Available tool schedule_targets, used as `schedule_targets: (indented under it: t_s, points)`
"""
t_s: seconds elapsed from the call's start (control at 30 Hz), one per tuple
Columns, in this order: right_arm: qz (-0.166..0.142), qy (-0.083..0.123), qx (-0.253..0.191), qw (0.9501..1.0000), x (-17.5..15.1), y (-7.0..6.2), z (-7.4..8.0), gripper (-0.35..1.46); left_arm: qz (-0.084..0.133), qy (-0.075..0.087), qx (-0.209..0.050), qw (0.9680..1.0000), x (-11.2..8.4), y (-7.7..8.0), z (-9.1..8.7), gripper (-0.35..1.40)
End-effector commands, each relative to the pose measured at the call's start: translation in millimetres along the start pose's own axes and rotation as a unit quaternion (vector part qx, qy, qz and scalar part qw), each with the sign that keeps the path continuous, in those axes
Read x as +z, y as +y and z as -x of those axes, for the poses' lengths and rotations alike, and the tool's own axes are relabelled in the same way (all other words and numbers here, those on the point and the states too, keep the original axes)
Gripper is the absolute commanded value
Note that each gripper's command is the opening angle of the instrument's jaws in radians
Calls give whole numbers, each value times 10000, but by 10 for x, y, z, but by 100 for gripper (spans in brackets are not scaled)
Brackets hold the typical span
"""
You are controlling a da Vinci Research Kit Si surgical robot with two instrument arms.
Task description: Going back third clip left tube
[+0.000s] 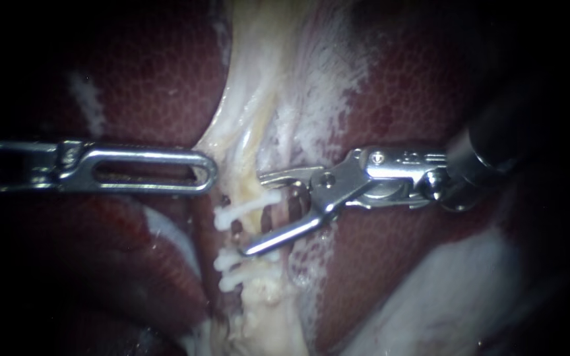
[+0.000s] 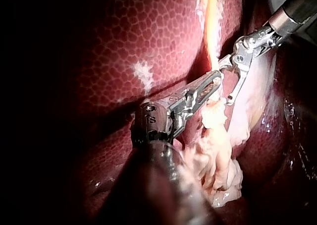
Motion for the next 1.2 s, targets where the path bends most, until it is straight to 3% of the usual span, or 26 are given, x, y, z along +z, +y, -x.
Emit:
schedule_targets:
  t_s: [0.03, 0.3, 0.6, 0.9, 1.2]
  points:
    - [18, -3, 2, 10000, -4, -1, 0, 60, -2, 2, 1, 10000, 0, 0, 0, -35]
    - [86, -20, 12, 10000, -38, -18, 5, 60, -8, 6, 3, 10000, -1, 2, 0, -35]
    - [449, -70, 13, 9990, -91, -42, 10, 60, -7, 5, 11, 10000, 1, 7, -2, -35]
    - [571, -94, -75, 9983, -124, -48, -10, 60, -7, 4, 22, 10000, 4, 12, -5, -35]
    - [585, -90, -63, 9982, -128, -60, -25, 60, -5, 2, 24, 10000, 5, 14, -5, -35]
